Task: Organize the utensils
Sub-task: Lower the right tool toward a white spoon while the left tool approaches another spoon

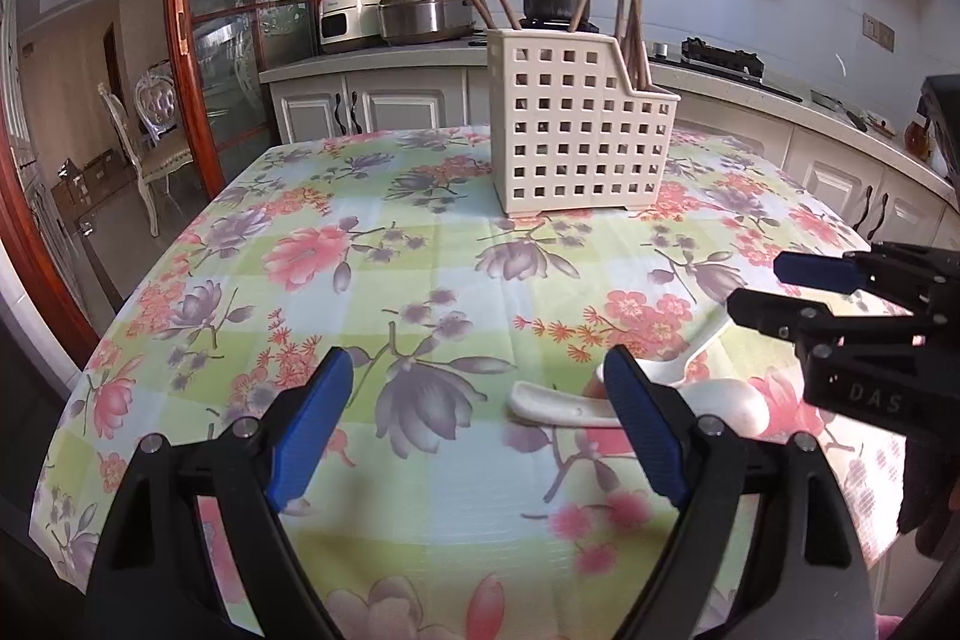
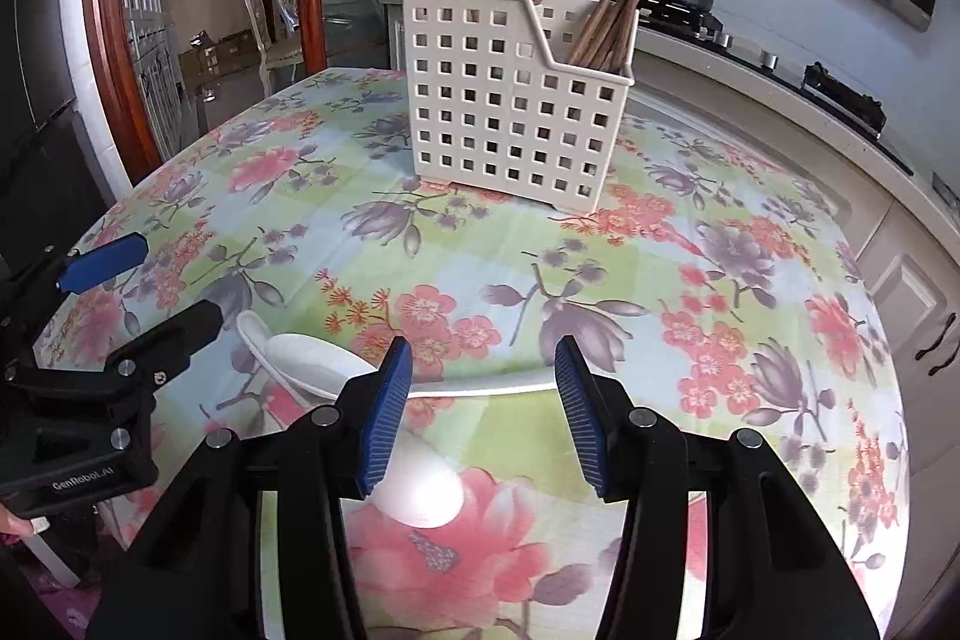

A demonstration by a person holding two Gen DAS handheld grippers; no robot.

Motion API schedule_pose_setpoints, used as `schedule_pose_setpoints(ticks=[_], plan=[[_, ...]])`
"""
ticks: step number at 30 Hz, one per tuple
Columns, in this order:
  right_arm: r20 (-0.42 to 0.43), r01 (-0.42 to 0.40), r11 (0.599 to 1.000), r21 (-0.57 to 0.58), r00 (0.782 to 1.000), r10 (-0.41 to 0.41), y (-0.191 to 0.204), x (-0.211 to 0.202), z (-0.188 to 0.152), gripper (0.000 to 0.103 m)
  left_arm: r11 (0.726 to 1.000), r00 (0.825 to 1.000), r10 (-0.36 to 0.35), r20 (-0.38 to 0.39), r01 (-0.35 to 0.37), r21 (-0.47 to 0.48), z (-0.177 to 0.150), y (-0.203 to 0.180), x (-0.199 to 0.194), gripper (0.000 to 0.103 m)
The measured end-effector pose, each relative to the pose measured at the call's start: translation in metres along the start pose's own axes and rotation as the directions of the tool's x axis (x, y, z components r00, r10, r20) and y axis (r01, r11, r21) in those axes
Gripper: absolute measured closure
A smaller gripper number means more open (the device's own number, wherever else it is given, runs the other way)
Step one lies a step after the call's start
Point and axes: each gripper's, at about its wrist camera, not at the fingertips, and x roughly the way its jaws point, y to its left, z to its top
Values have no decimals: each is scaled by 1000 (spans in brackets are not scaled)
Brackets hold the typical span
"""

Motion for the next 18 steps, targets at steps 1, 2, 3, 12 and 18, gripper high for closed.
schedule_pose_setpoints(ticks=[1,2,3,12,18], plan=[[-8,-1,1000,3,1000,1,-4,1,-2,55,1000,1000,-3,-2,3,13,-1,-3,0,20],[-20,1,1000,6,1000,-1,-8,3,-6,55,1000,1000,-2,-4,3,27,-3,-6,0,20],[-36,5,1000,2,999,-5,-10,6,-10,55,999,1000,-2,-5,3,40,-4,-9,0,20],[-88,-12,992,-125,996,1,8,24,-17,54,999,1000,-7,-8,7,36,-1,-11,5,20],[-85,-21,987,-161,996,7,21,38,-2,53,1000,1000,0,-15,0,26,-1,-8,8,20]])
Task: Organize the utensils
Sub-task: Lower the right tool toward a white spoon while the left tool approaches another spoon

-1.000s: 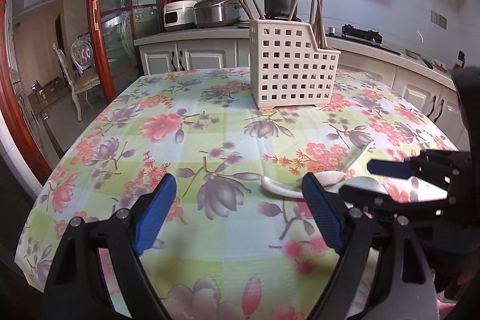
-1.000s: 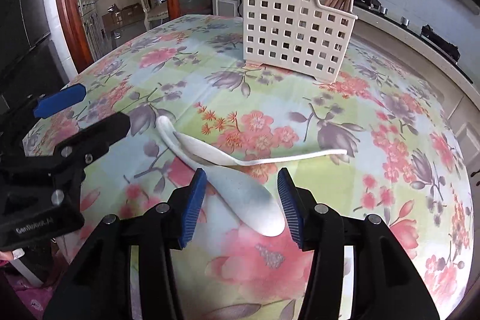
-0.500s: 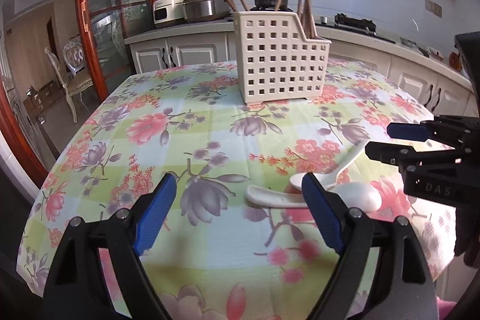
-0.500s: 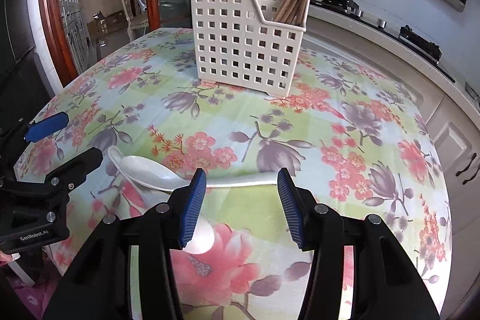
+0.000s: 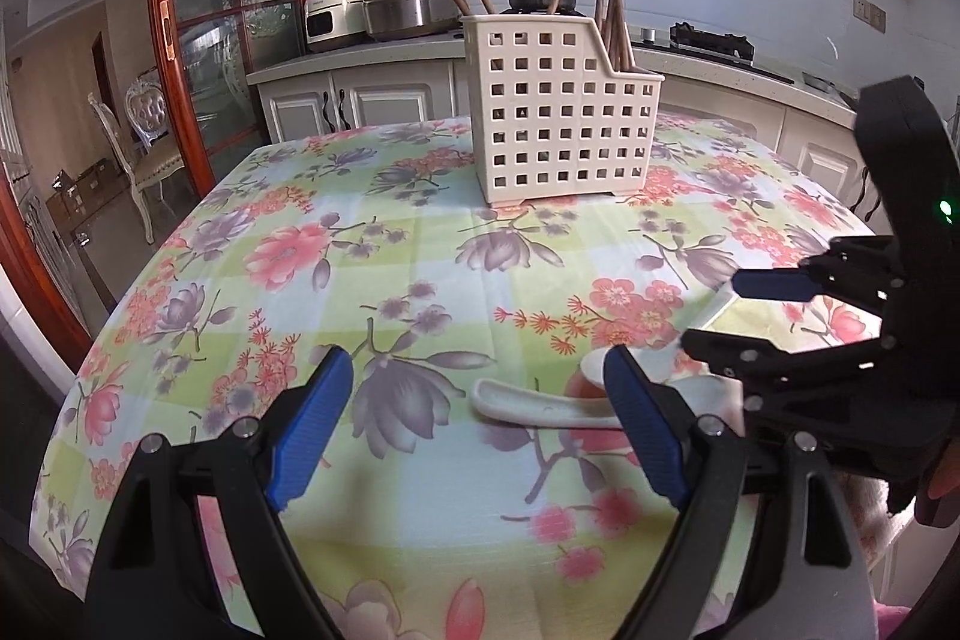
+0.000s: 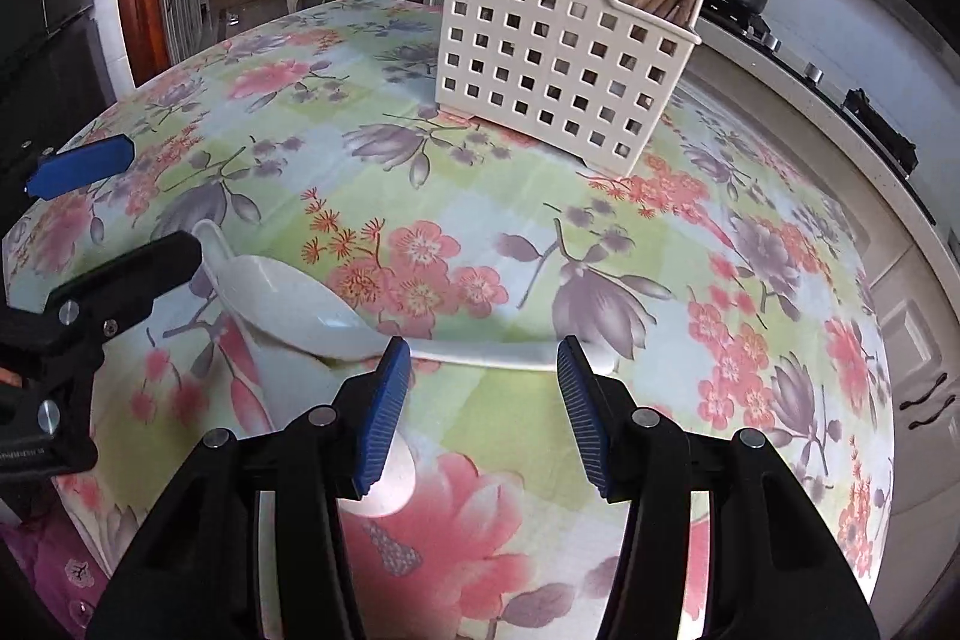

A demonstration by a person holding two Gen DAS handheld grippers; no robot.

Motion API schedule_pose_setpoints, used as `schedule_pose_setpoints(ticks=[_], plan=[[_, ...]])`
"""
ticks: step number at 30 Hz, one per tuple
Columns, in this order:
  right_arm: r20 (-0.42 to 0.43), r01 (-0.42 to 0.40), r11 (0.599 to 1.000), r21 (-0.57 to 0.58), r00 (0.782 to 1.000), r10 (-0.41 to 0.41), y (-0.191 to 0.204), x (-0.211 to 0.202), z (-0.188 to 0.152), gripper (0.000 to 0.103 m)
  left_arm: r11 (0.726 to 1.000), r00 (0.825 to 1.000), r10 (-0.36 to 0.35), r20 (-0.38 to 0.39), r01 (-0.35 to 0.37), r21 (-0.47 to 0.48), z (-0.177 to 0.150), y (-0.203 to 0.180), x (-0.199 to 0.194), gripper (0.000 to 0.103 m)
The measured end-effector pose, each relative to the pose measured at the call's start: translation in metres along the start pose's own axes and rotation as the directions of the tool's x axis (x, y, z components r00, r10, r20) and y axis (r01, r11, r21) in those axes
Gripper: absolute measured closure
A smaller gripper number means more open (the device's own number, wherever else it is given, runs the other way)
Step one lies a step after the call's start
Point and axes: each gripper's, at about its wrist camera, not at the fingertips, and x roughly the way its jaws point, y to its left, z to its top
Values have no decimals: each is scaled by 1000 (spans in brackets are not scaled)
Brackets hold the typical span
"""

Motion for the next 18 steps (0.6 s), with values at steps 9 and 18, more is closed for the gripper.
schedule_pose_setpoints(ticks=[9,18], plan=[[-31,-13,996,85,999,16,-15,27,28,54,1000,1000,8,-4,-8,-12,0,5,1,20],[-90,56,979,197,995,-39,-54,19,9,56,999,1000,-26,-16,27,31,3,-1,3,20]])
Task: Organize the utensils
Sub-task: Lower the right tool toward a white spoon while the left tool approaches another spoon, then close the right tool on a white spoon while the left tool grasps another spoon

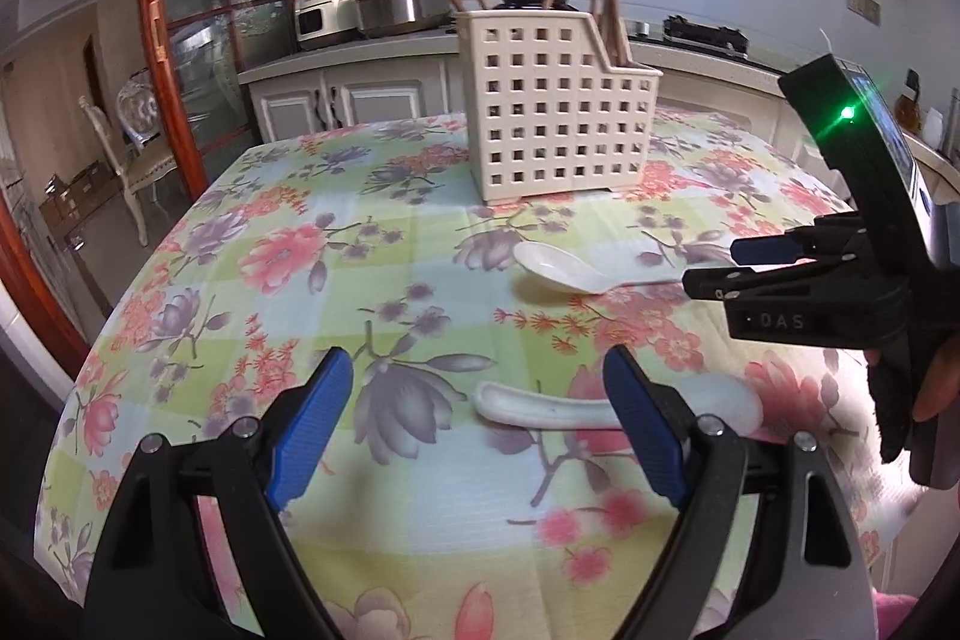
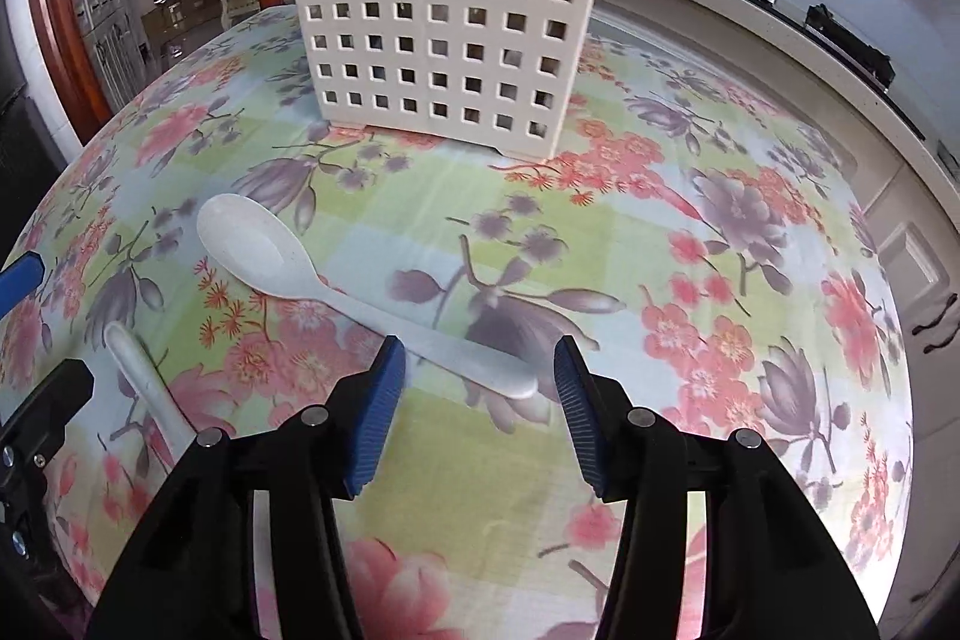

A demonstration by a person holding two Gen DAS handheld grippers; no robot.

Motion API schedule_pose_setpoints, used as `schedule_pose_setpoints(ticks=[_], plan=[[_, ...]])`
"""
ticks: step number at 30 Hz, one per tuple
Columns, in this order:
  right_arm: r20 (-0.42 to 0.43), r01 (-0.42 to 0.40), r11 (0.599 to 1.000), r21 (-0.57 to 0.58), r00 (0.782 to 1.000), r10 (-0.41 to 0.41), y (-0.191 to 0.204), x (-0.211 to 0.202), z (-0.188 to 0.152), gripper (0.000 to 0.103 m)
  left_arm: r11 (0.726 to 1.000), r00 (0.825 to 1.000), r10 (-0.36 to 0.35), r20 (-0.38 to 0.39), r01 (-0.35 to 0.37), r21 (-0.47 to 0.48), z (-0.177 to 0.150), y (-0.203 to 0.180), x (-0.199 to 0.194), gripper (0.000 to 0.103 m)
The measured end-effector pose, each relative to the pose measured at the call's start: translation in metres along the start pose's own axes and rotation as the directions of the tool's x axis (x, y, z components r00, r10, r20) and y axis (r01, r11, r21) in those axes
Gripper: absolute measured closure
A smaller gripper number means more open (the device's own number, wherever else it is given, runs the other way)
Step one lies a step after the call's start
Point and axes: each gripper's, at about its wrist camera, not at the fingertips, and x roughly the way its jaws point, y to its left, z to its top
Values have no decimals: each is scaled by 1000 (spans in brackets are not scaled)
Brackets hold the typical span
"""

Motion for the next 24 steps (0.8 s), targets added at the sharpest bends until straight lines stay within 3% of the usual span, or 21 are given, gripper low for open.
schedule_pose_setpoints(ticks=[4,9,13,17,24], plan=[[22,-1,1000,-12,1000,1,-2,-19,-22,56,999,1000,-19,3,18,38,-2,-12,0,20],[80,-95,994,-54,992,99,14,-59,-53,56,1000,1000,-12,-2,12,28,-4,-13,4,20],[56,-129,984,-122,989,137,41,-65,-69,56,1000,1000,-2,8,2,8,-2,-11,3,20],[56,-87,984,-155,994,97,57,-54,-75,56,1000,999,12,30,-12,9,-3,-11,-2,20],[58,-44,997,-70,997,48,48,-33,-47,56,1000,999,21,35,-20,-22,-1,-5,-1,20]])
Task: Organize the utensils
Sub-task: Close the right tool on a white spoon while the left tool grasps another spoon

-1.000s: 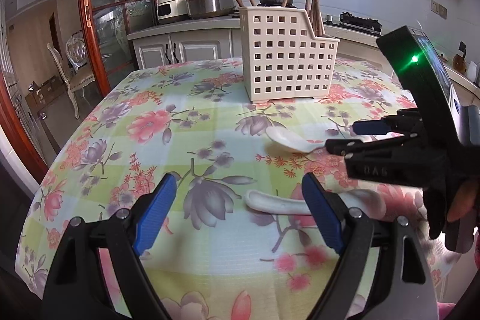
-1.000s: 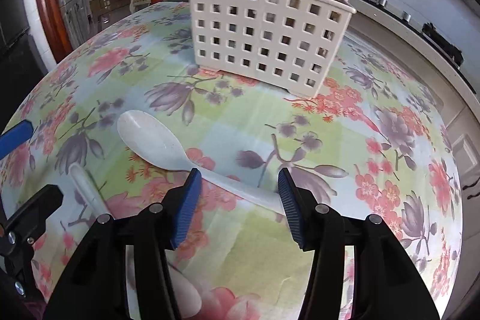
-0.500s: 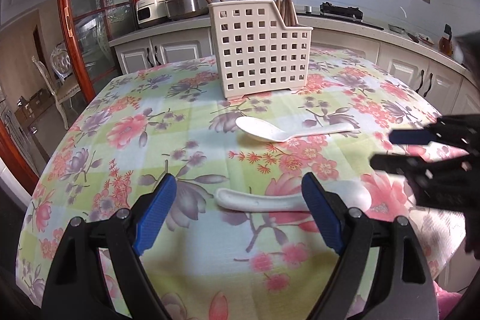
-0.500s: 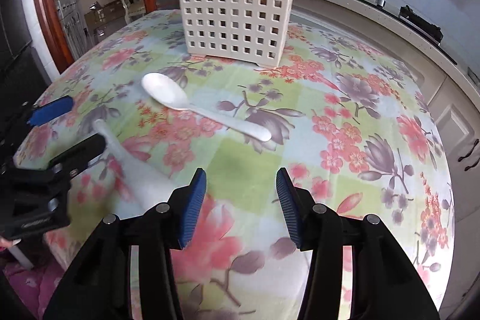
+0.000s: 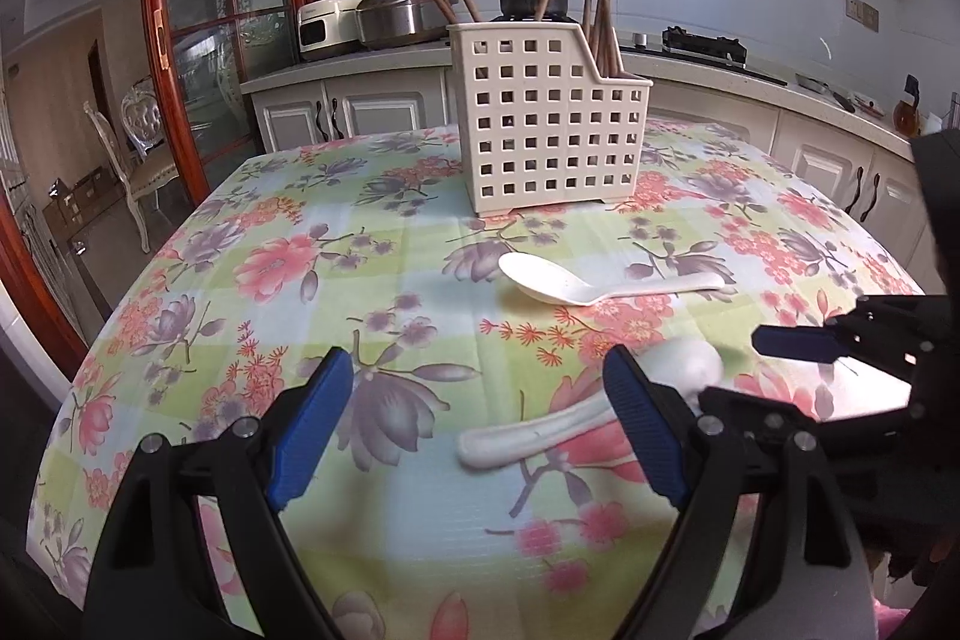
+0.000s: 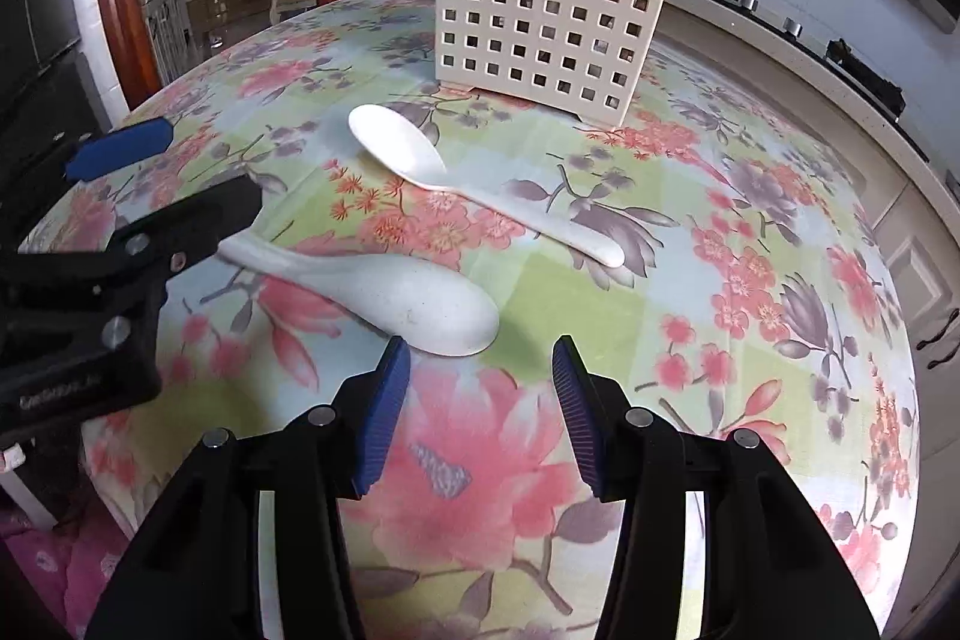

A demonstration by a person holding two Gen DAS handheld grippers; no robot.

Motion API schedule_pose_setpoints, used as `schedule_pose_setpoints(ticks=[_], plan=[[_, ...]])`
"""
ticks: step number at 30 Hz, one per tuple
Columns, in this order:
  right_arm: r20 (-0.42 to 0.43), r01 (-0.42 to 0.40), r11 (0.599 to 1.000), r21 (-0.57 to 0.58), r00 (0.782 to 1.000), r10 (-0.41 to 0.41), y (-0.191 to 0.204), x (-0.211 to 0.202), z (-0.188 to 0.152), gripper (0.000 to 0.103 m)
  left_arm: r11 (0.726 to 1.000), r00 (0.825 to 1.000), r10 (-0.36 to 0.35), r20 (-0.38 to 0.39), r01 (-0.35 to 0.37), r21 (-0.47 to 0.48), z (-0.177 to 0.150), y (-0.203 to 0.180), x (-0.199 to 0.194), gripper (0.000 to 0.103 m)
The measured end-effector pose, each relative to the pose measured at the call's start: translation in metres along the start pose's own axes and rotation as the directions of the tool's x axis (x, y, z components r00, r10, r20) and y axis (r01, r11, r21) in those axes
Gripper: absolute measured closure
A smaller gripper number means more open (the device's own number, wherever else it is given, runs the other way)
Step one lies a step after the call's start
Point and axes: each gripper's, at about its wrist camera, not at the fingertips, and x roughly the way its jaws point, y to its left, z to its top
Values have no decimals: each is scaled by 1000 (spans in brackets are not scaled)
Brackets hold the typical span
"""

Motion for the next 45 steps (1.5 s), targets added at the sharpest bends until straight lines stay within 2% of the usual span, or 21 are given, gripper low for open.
schedule_pose_setpoints(ticks=[2,5,10,14,17,23,27,30,36,39,42,45], plan=[[-5,17,999,28,1000,-16,-1,9,12,56,1000,1000,11,1,-11,-6,1,1,0,20],[-12,-3,998,65,1000,4,-5,25,30,56,1000,1000,24,-3,-24,-4,2,2,2,20],[-4,-36,998,60,999,36,0,47,59,59,999,999,44,-15,-45,-21,6,14,7,20],[31,-48,999,25,998,47,3,44,72,60,998,998,56,-23,-56,-14,13,19,14,20],[60,-21,999,37,998,18,-11,35,78,60,999,999,42,-32,-42,-15,18,18,19,20],[11,3,997,83,1000,-4,-46,49,77,60,999,998,7,-65,-5,32,25,-3,34,20],[-32,8,994,108,999,-4,-53,55,69,63,999,995,9,-97,-4,51,26,-12,44,23],[-36,9,996,88,999,-6,-50,45,56,68,999,993,11,-116,-6,44,26,-10,50,26],[-19,-25,997,67,999,26,-40,24,29,68,1000,989,22,-149,-22,1,26,1,59,34],[9,-20,998,64,1000,20,-36,22,31,68,1000,983,28,-182,-29,0,27,3,66,42],[-4,-40,997,63,999,40,-31,27,38,68,1000,976,15,-215,-19,-18,26,7,74,45],[-19,-52,998,38,998,53,-19,31,41,70,998,976,51,-211,-58,-27,28,14,76,51]])
